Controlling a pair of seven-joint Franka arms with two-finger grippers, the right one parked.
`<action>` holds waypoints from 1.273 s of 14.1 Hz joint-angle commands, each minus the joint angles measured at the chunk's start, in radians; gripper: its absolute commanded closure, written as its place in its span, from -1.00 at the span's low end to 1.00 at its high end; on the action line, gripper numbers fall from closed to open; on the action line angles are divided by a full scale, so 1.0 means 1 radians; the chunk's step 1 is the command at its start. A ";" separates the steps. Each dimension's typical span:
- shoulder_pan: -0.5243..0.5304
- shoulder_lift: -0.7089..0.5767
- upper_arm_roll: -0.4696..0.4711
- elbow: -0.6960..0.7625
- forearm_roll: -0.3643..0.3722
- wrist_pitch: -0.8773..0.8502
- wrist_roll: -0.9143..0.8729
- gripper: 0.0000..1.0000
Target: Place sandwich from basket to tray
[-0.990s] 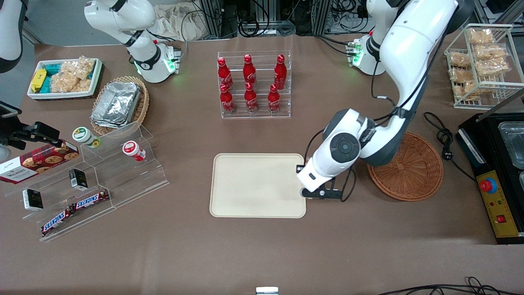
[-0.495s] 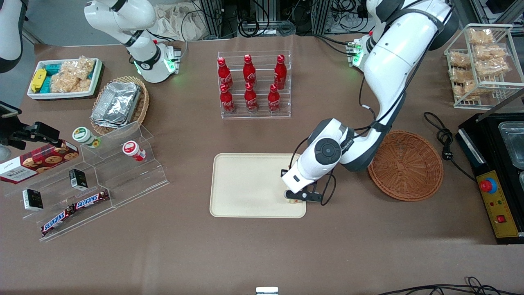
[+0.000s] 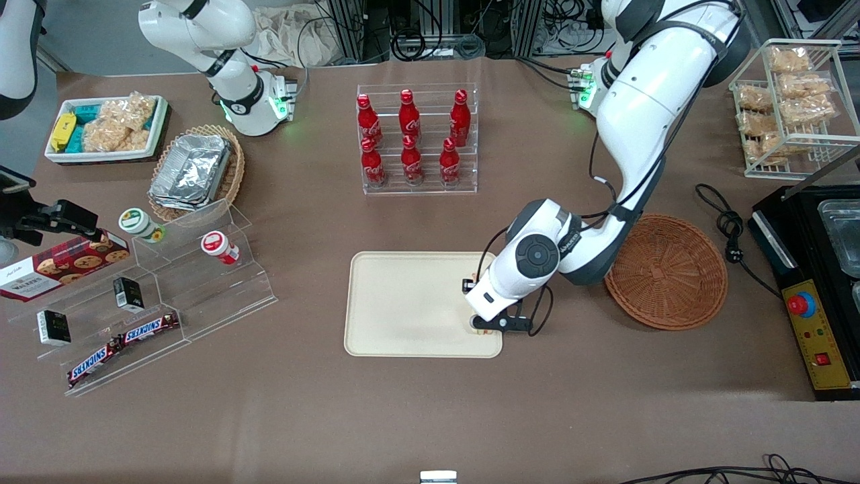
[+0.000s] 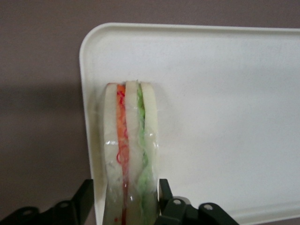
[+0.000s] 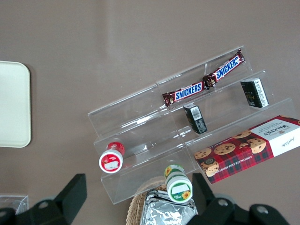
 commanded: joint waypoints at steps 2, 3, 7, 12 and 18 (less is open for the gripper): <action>0.059 -0.183 0.008 0.002 0.009 -0.205 0.004 -0.98; 0.088 -0.226 0.008 0.002 0.011 -0.236 0.023 -0.98; 0.243 -0.376 0.002 0.002 -0.015 -0.385 0.093 -0.98; 0.355 -0.487 0.044 0.022 0.000 -0.557 0.098 -0.99; 0.285 -0.622 0.285 0.003 -0.047 -0.713 0.506 -0.99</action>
